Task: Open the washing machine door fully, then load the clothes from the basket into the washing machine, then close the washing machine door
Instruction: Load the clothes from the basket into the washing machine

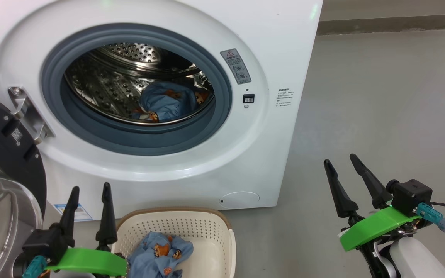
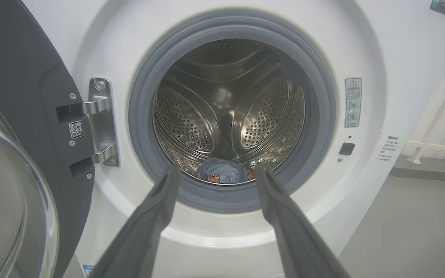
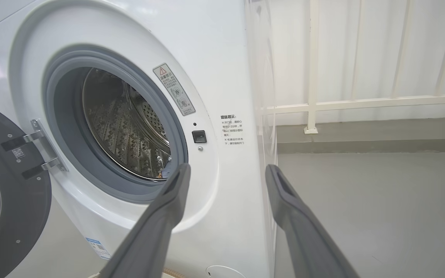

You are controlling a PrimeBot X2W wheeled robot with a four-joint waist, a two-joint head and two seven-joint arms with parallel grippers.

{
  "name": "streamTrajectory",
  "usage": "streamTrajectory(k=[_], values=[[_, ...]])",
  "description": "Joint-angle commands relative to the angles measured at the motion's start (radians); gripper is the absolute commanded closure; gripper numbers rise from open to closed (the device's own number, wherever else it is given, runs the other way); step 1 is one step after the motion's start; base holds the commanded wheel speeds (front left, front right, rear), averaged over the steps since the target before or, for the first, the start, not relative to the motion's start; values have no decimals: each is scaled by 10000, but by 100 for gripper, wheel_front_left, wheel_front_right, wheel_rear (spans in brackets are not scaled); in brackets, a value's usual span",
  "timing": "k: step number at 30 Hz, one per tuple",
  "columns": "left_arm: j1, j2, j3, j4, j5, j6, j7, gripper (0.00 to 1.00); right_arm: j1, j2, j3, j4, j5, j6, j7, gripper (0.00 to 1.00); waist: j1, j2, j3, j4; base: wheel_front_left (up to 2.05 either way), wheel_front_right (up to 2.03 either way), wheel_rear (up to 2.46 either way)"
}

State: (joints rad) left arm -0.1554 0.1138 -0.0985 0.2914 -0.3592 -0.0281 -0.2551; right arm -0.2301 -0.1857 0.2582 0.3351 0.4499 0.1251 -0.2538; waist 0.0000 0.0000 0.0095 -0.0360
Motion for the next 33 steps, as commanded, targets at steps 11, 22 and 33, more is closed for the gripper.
streamTrajectory(k=[11, 22, 33], values=[[-8, 217, 197, -456, -106, 129, 36, 0, -123, -81, 151, -230, 136, 56, -80, 0, 0, 0, 64, -44, 0, 0, 0], [-43, 227, 151, -507, -199, 187, 27, 0, -179, -41, 104, -208, 111, 56, -80, 0, 0, 0, 154, -77, 0, 0, 0], [-55, 263, 98, -532, -278, 241, 22, 0, -188, 9, 60, -227, 77, 56, -80, 0, 0, 0, 199, -121, 0, 0, 0]])
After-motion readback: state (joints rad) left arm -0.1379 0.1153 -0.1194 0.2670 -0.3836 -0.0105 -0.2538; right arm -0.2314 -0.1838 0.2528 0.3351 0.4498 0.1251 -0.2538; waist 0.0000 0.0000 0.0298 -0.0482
